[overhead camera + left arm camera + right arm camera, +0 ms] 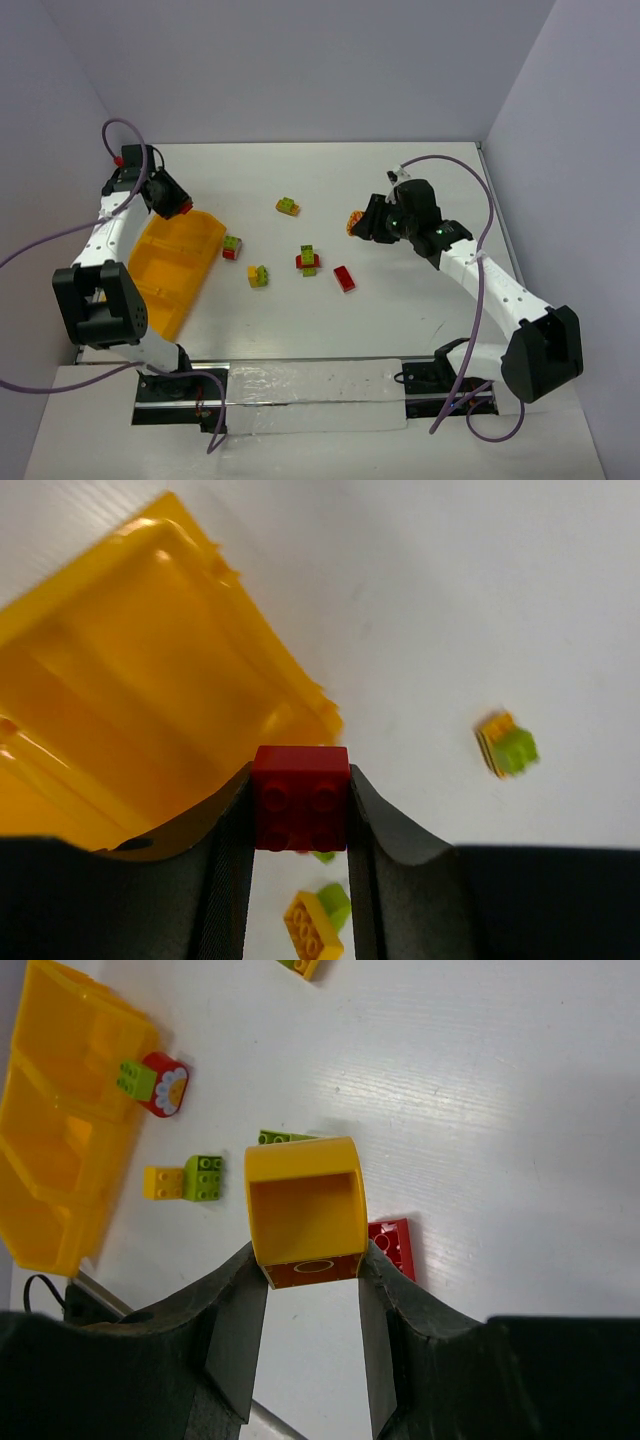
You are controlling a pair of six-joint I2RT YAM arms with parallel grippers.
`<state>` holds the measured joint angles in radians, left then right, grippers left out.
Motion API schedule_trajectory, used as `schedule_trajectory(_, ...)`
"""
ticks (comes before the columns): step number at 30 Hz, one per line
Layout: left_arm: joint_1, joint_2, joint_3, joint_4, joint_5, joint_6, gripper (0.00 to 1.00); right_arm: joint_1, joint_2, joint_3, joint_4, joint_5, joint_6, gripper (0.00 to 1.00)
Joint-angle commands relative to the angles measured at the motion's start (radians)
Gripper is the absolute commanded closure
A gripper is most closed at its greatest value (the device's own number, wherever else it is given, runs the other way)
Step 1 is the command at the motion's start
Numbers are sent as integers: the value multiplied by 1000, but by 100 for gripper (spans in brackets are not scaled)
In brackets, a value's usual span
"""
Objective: Sort the legos into containers by color
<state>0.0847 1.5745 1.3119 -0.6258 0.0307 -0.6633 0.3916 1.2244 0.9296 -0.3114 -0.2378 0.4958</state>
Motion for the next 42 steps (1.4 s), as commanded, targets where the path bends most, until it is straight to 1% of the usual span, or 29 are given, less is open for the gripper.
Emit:
schedule_trajectory(1,-2,86,82,-45,-229,-55,100,-7,1,55,-22,29,-38,100)
schedule_trajectory(3,-3,94,68,-31,-244,-65,99,-7,-5,60,-29,38,-42,100)
schedule_trajectory(4,-3,100,55,-13,-245,-66,97,-7,-7,61,-35,45,-46,100)
schedule_trajectory(6,-3,110,46,0,-253,-66,89,-7,-9,63,-42,49,-49,100)
schedule_trajectory(7,-2,116,44,0,-256,-65,83,-6,-9,64,-44,49,-49,100)
schedule_trajectory(9,-2,131,38,1,-255,-64,64,-7,-8,65,-50,51,-49,100)
schedule_trajectory(11,-2,129,26,4,-252,-62,42,-7,-7,68,-53,54,-51,100)
schedule_trajectory(12,-3,123,17,3,-253,-61,37,-7,-8,70,-55,55,-51,100)
schedule_trajectory(14,-8,98,3,2,-256,-52,22,-6,-6,74,-58,55,-49,100)
schedule_trajectory(16,-17,67,-6,-3,-263,-28,16,-4,-3,77,-58,51,-46,100)
schedule_trajectory(20,-46,-6,-3,-30,-242,26,16,-5,2,85,-55,41,-42,100)
schedule_trajectory(23,-85,-46,0,-24,-157,101,16,-4,11,96,-55,30,-47,100)
schedule_trajectory(25,-141,-63,-1,-11,-37,174,17,-2,20,109,-57,17,-53,100)
schedule_trajectory(26,-149,-68,-2,-3,-19,185,17,-2,21,110,-57,6,-57,100)
schedule_trajectory(28,-192,-66,5,4,156,236,18,-1,30,121,-54,-26,-73,100)
schedule_trajectory(29,-216,-66,1,22,287,269,18,1,33,126,-49,-60,-79,100)
schedule_trajectory(32,-277,-67,-9,78,561,319,19,1,31,123,-2,-216,-89,100)
schedule_trajectory(34,-316,-60,3,115,676,326,19,1,24,110,57,-350,-79,100)
schedule_trajectory(36,-343,-52,17,144,822,326,18,1,21,101,108,-449,-60,100)
schedule_trajectory(37,-352,-46,22,154,898,323,18,1,20,99,135,-475,-51,100)
schedule_trajectory(40,-379,-42,21,233,1046,299,17,0,23,92,184,-597,-29,100)
schedule_trajectory(42,-389,-43,20,254,1116,290,16,1,32,92,218,-650,-18,100)
